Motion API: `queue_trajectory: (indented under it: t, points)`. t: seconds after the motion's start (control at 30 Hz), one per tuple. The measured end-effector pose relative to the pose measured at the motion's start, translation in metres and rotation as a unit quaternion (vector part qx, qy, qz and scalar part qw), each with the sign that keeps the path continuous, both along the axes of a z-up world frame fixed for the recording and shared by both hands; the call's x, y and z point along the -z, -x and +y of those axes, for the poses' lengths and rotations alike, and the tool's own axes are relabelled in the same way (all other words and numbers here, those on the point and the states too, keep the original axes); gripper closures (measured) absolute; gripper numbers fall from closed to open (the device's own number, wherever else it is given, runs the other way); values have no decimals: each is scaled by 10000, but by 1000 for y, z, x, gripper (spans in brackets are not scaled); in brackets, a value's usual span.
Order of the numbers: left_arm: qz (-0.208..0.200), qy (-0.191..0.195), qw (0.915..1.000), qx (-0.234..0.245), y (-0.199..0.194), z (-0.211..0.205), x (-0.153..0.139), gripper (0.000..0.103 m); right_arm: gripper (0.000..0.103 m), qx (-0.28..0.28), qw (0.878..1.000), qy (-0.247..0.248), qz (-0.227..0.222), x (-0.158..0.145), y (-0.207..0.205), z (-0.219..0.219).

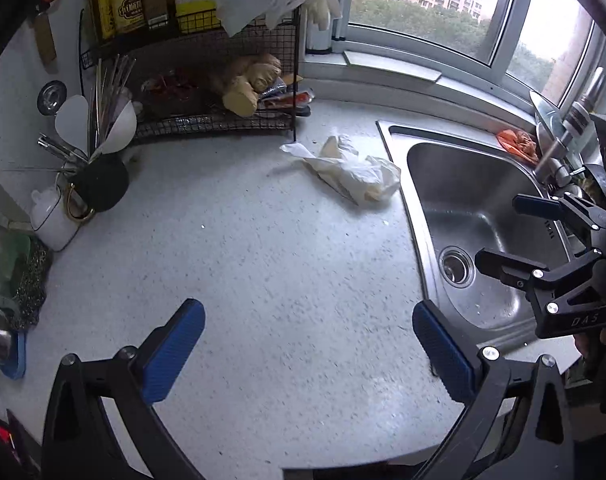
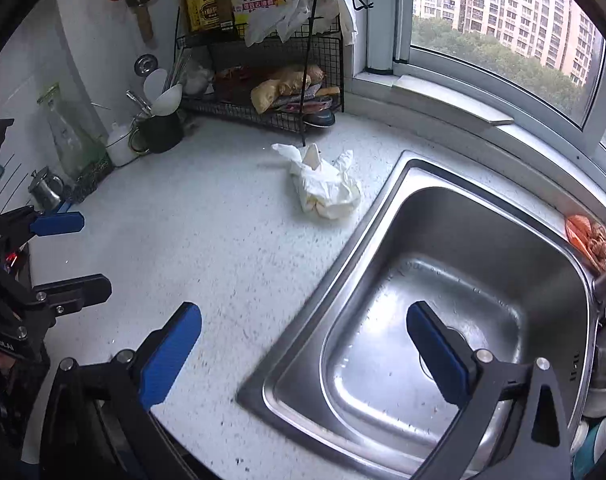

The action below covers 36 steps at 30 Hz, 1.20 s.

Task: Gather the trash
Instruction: 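Raise both tools back up to the counter toward the white glove, then grasp the crumpled white glove with the right tool and lift it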

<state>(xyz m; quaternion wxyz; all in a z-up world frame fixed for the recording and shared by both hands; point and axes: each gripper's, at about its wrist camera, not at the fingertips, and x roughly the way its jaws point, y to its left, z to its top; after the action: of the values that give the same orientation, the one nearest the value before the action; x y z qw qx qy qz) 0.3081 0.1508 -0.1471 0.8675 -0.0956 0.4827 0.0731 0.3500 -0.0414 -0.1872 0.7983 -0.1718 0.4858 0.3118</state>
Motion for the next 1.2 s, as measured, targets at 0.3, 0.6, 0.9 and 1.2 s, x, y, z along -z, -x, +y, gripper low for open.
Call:
queue_trajectory:
  t: [0.3, 0.6, 0.9, 1.2]
  points:
    - [262, 173, 9995, -40, -70, 56, 36, 0, 1, -62, 9993, 277, 258, 33, -66, 45]
    - [456, 454, 9979, -88, -112, 99, 83, 0, 1, -371, 9969, 612, 329, 78, -112, 88]
    - [547, 485, 9973, 102, -126, 99, 99, 0, 34, -474, 9943, 761, 574, 109, -138, 98]
    - [466, 589, 9971, 155, -106, 78, 96, 0, 94, -674, 9939, 672, 557, 100, -121, 85]
